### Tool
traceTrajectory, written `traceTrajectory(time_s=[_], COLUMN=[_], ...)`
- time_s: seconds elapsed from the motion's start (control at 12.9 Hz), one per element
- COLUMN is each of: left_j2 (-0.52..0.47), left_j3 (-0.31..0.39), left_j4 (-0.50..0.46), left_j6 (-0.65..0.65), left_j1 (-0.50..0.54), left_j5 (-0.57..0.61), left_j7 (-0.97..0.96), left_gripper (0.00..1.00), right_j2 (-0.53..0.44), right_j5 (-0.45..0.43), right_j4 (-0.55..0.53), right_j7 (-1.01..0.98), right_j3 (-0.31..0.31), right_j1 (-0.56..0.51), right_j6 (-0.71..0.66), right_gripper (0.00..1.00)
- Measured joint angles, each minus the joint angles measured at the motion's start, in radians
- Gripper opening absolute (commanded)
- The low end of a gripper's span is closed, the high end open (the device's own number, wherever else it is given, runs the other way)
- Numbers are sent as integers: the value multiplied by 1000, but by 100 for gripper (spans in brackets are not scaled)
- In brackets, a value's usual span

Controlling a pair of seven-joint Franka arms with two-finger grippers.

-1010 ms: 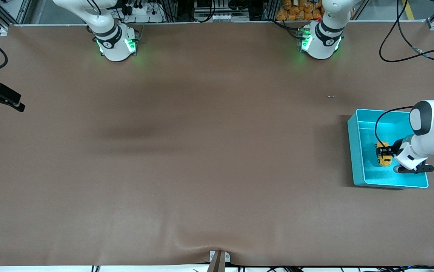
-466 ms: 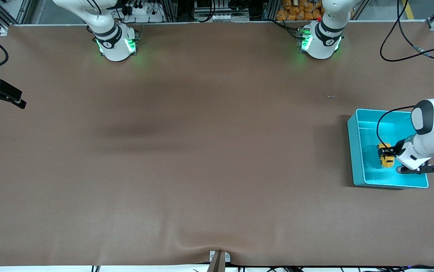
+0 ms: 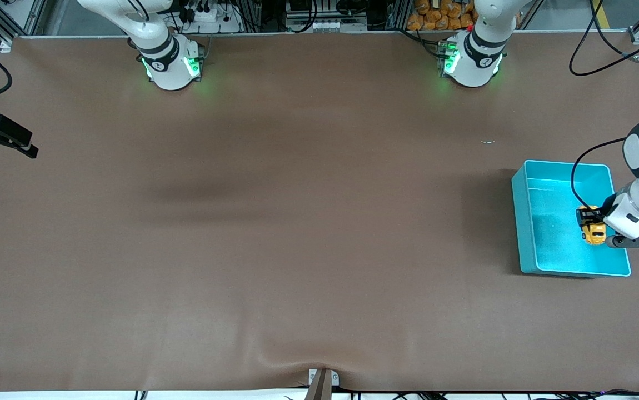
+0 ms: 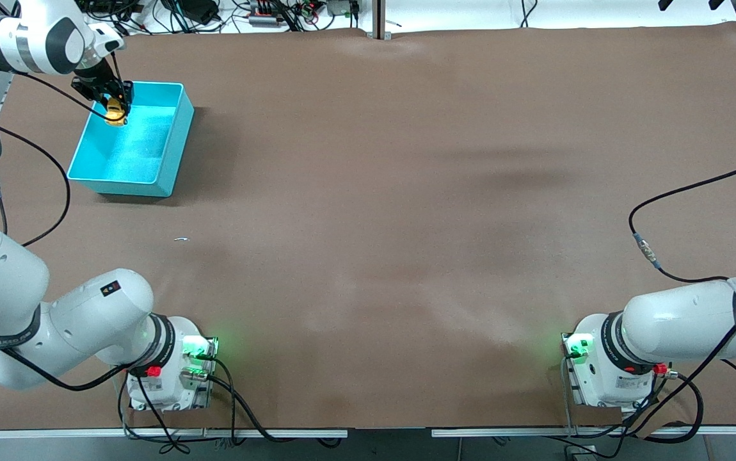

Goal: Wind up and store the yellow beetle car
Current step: 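Open the left gripper to drop the car in the bin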

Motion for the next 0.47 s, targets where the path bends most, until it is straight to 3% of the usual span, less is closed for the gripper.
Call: traceTrajectory(time_s=[0.47], left_j2=[130], left_j3=[2], left_j4=[-23], left_j6=[76], left_j1=[4], left_j5=[0], left_j7=[0], left_gripper=[0], right_j2=[0], right_j5=[0], right_j4=[0], right_j7=[0], right_j3=[4], right_j1=[6], right_j6=[0], right_gripper=[100])
